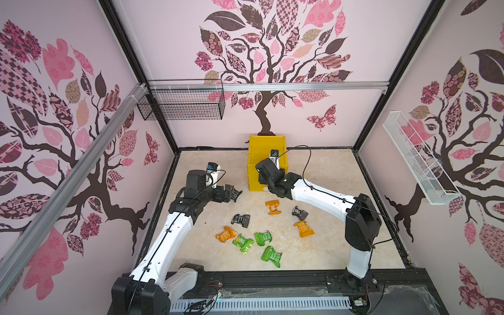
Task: Place the cookies into the drawer by color
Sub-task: Open the drawer in the storage box.
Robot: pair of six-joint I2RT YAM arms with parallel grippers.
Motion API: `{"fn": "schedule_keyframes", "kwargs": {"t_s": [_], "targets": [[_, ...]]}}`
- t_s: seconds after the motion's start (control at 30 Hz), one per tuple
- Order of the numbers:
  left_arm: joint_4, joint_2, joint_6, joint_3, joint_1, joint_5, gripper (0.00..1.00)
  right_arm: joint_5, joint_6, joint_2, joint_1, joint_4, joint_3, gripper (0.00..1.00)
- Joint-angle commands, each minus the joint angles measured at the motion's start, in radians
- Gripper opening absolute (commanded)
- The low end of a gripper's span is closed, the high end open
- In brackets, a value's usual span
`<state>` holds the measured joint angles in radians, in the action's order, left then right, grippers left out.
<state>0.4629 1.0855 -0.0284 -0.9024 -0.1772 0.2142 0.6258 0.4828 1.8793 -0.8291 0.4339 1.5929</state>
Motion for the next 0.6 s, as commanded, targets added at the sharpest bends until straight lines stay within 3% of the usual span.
{"fn": "schedule_keyframes", "kwargs": {"t_s": [0.0,0.1,0.33,0.57], "targets": [[-0.027,-0.01,-0.011,0.001,0.001,0.003,0.97,0.024,-0.017,0.046,0.002,-0.021,0.054,0.66],[-0.028,-0.01,-0.008,0.006,0.001,-0.002,0.97,0.032,-0.027,0.057,0.003,-0.026,0.058,0.64],[-0.035,-0.01,-0.007,0.009,0.0,-0.003,0.97,0.029,-0.048,0.057,0.003,-0.044,0.053,0.45],[-0.04,-0.012,-0.004,0.014,0.0,-0.003,0.97,0.018,-0.049,0.028,0.004,-0.044,0.028,0.37]]}}
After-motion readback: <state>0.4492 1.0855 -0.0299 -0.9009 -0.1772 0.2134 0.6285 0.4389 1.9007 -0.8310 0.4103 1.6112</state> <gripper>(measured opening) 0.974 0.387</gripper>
